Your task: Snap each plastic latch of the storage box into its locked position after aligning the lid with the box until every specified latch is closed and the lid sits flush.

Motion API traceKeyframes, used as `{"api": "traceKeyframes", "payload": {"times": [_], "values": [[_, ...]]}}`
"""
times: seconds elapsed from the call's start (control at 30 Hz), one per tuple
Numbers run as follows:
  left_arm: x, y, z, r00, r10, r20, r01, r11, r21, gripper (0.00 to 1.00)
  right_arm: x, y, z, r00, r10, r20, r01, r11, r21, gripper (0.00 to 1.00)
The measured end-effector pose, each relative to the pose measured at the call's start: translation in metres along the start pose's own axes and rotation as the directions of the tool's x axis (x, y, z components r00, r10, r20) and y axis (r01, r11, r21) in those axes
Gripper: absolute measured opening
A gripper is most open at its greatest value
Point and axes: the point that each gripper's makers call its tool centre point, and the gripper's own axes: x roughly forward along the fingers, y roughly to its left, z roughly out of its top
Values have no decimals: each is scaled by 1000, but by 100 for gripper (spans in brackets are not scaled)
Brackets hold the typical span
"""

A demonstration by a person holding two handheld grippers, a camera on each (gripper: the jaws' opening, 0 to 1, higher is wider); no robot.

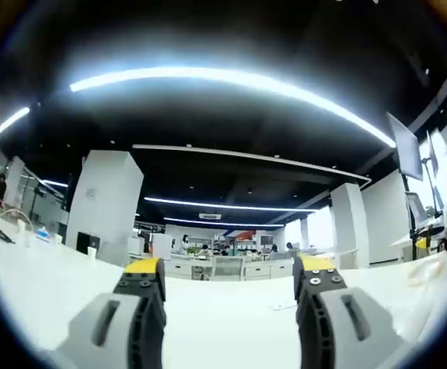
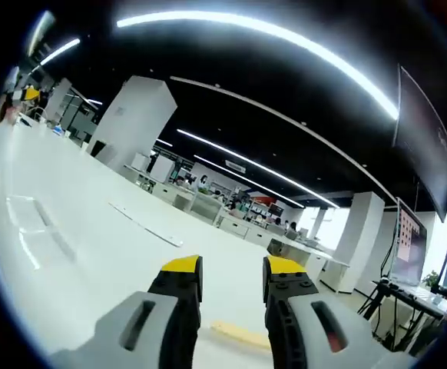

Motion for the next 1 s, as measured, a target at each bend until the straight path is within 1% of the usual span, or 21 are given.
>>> {"api": "traceKeyframes", "payload": {"times": [0.3, 0.47, 0.5, 0.57, 0.67, 0.77, 0.9, 0.97, 1.0], "values": [[-1, 2, 0, 1000, 1, -5, -1, 1000, 3, 68, 0, 5, -2, 1000, -1, -16, 1, 1000, -25, 31], [0, 5, -4, 1000, 9, -17, -8, 1000, 11, 68, 3, 6, -5, 1000, -3, -30, 2, 1000, -27, 31], [1, 8, -6, 1000, 19, -25, -19, 1000, 20, 68, 3, 6, -6, 1000, -5, -31, 4, 1000, -27, 31], [0, 18, -16, 997, 58, -60, -56, 998, 31, 68, 6, 6, -15, 998, -19, -64, 16, 999, -40, 31], [1, 32, -28, 993, 82, -86, -81, 997, 10, 68, 9, 8, -26, 994, -10, -104, 5, 999, -47, 31], [0, 40, -32, 991, 101, -85, -100, 995, 12, 69, 11, 11, -29, 994, 13, -113, -16, 999, -30, 31], [-2, 47, -35, 986, 132, -99, -126, 990, 71, 69, 11, 14, -28, 994, 29, -108, -31, 999, -17, 31], [-2, 49, -38, 984, 140, -115, -133, 989, 67, 69, 11, 16, -27, 994, 38, -104, -40, 999, -20, 31], [-3, 51, -40, 982, 139, -127, -135, 990, 45, 69, 11, 18, -27, 994, 45, -102, -47, 999, -23, 31]]}}
